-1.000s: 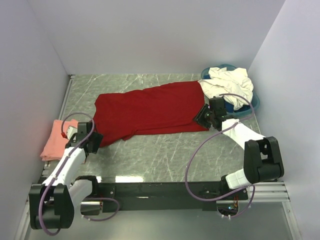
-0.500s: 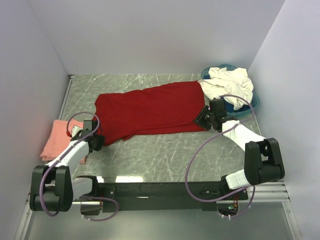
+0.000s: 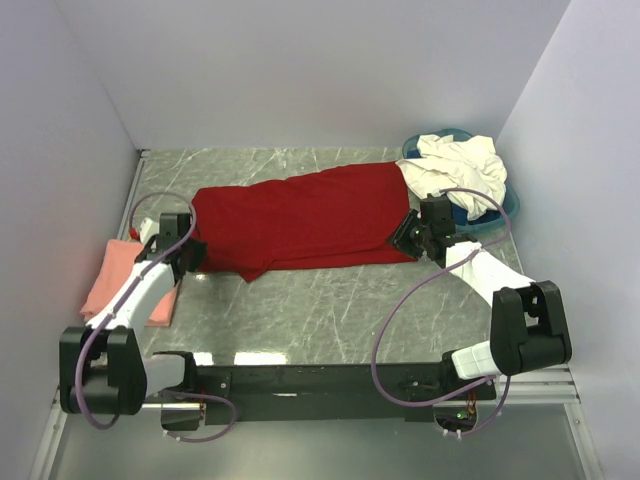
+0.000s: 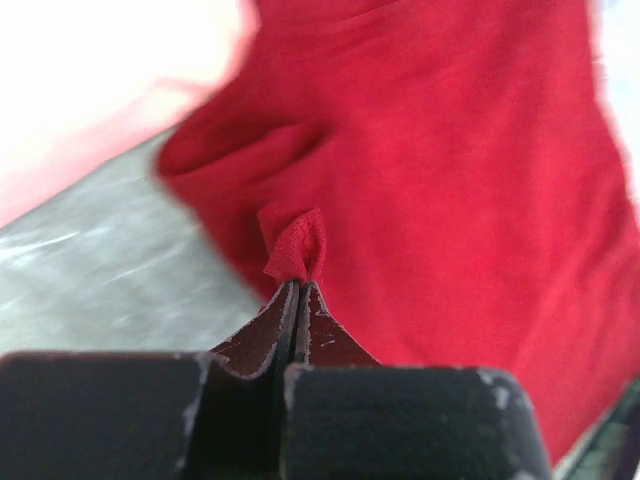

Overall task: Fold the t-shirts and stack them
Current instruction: Fold the tshirt

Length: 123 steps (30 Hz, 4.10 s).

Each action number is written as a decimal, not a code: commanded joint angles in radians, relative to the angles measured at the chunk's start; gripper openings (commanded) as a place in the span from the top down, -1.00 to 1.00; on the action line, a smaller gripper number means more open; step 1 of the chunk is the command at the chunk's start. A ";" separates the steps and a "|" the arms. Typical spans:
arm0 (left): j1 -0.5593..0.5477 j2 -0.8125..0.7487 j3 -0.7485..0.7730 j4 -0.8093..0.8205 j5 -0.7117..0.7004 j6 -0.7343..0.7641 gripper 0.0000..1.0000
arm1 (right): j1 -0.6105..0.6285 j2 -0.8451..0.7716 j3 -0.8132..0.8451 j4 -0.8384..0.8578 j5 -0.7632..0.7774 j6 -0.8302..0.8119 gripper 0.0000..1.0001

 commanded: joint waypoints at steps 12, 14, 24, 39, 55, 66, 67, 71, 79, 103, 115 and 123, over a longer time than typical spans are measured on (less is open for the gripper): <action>-0.005 0.382 0.416 0.025 0.091 0.042 0.99 | 0.007 -0.005 0.020 0.023 -0.014 -0.018 0.23; -0.003 0.421 0.474 0.016 0.097 0.042 0.99 | 0.006 0.000 0.025 0.019 -0.019 -0.025 0.23; -0.003 0.583 0.620 0.011 0.121 0.057 0.99 | 0.007 0.012 0.028 0.023 -0.019 -0.037 0.24; 0.020 0.676 0.666 0.057 0.181 0.063 0.98 | 0.006 0.147 0.155 0.000 0.030 -0.037 0.17; 0.091 0.725 0.667 0.144 0.290 0.101 0.73 | 0.128 0.204 0.198 0.023 0.017 -0.083 0.15; 0.092 0.648 0.597 0.192 0.345 0.121 0.08 | 0.219 0.258 0.261 -0.018 0.059 -0.132 0.14; 0.089 0.630 0.579 0.199 0.347 0.118 0.04 | 0.224 0.261 0.261 -0.020 0.069 -0.134 0.15; 0.061 0.518 0.493 0.210 0.318 0.120 -0.14 | 0.227 0.270 0.240 -0.024 0.122 -0.118 0.16; -0.101 0.371 0.304 0.212 0.229 0.120 -0.20 | 0.196 0.275 0.212 -0.024 0.202 -0.098 0.17; -0.342 0.519 0.368 0.218 0.178 0.121 -0.29 | 0.075 0.229 0.108 0.048 0.109 -0.057 -0.16; -0.342 0.626 0.477 0.207 0.173 0.123 -0.28 | 0.047 0.245 0.132 0.068 0.086 -0.048 -0.18; -0.342 0.683 0.539 0.190 0.174 0.120 -0.26 | 0.041 0.290 0.195 0.052 0.086 -0.046 -0.18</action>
